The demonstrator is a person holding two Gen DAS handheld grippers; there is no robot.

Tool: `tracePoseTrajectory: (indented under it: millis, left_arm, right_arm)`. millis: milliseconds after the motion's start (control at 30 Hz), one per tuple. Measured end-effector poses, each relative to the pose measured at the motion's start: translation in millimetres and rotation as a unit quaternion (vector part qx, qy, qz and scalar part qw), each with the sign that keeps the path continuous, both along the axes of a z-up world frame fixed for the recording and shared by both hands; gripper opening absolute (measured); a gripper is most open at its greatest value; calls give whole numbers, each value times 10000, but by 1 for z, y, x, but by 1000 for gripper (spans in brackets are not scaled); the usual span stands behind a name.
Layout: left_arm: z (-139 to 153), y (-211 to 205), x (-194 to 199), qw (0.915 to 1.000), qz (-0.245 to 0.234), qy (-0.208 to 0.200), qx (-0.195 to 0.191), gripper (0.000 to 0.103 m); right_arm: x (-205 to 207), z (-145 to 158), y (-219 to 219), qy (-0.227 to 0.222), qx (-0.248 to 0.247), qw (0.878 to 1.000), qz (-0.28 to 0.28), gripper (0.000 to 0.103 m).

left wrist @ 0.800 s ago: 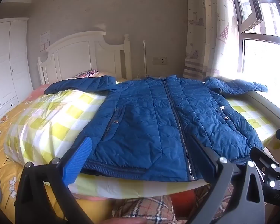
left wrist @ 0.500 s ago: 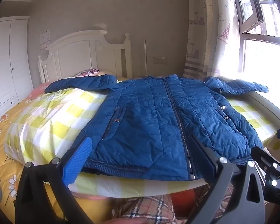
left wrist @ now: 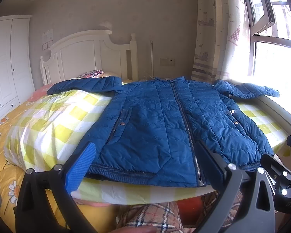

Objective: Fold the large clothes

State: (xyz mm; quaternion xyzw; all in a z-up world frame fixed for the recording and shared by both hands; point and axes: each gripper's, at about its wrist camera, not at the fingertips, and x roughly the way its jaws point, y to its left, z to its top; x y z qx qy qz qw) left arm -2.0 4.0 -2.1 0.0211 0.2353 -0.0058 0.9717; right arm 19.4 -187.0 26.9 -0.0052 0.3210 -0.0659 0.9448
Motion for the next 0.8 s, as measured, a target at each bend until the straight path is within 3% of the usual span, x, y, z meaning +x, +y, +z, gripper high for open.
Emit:
tracePoseTrajectory:
  millis: [800]
  left_arm:
    - [0,1,-3,10000,19,-91,-35,101]
  right_arm:
    - [-2,0,-3,4,37,10000,-15,99]
